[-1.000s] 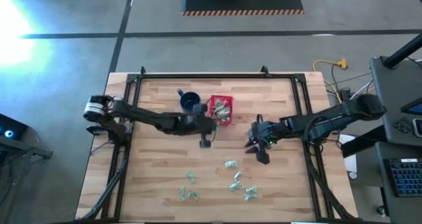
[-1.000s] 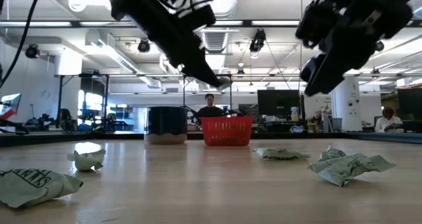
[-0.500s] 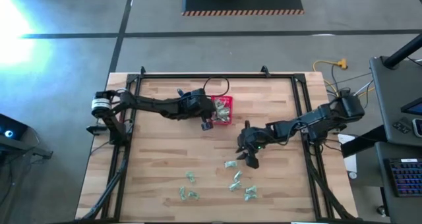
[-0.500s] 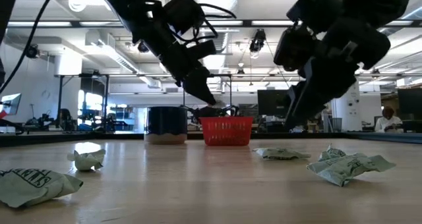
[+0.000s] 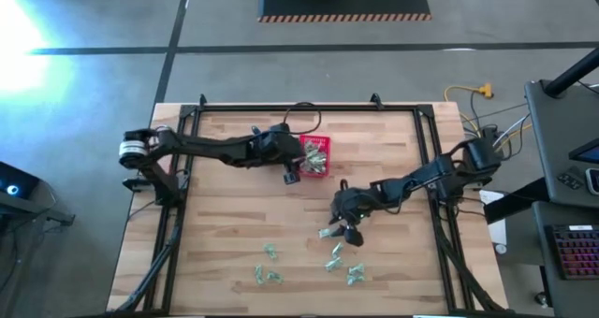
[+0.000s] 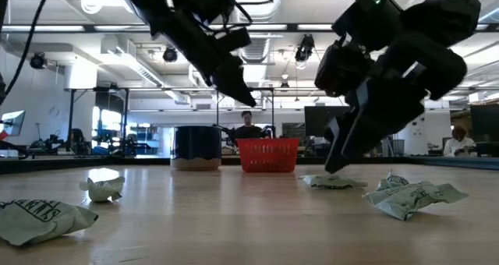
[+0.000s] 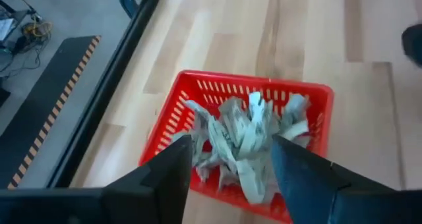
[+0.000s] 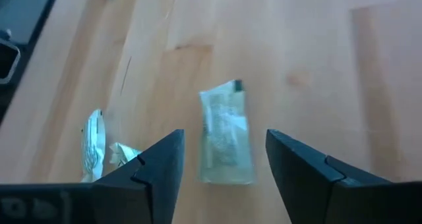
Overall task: Pick and place Stevia / Truvia into bins
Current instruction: Put the stevia packet into the basket
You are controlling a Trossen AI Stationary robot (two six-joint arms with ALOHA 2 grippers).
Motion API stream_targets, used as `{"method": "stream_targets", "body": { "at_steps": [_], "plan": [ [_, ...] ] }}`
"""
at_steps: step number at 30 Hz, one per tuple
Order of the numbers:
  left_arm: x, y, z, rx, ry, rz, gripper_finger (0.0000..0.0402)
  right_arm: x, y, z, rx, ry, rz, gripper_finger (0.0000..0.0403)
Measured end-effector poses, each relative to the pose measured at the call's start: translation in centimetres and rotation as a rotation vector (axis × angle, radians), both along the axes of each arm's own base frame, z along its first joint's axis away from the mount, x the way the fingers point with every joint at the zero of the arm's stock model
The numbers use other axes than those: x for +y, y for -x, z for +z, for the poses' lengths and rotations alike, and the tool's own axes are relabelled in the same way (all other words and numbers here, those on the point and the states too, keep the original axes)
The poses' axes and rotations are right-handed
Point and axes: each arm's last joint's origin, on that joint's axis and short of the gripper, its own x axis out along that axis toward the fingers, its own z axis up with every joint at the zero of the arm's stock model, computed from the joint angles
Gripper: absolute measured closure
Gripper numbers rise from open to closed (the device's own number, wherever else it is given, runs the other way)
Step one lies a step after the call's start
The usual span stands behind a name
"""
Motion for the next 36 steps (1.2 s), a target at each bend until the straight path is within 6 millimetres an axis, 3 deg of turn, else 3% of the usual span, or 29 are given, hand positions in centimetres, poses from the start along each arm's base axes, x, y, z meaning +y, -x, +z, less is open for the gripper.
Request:
{"method": "stream_targets", "body": {
  "at_steps": [5,9,16,26,31,36],
  "plan": [
    [-0.4,2.1,3.0,-0.033,-0.005,-0.001,0.0209,1.4,-1.2,-1.2,0.021,0.009,0.033,0.0197],
    [-0.8,4.4,5.6,-0.075,-0.004,0.008,0.0209,2.0,-2.4,-1.7,0.051,0.052,-0.037,0.0203],
    [-1.6,8.7,9.1,-0.162,0.077,0.068,0.0209,2.7,-2.8,-1.7,0.071,0.151,-0.121,0.026],
    [-3.1,13.9,10.5,-0.183,0.219,0.14,0.0209,2.8,-2.4,-1.3,0.099,0.167,-0.139,0.0383],
    [-3.9,15.1,10.5,-0.164,0.3,0.15,0.0209,2.8,-2.0,-0.2,0.092,0.161,-0.125,0.039],
    [-5.2,15.5,10.0,-0.096,0.39,0.084,0.0209,2.7,-1.8,2.5,0.008,0.138,-0.121,0.039]
  ]
}}
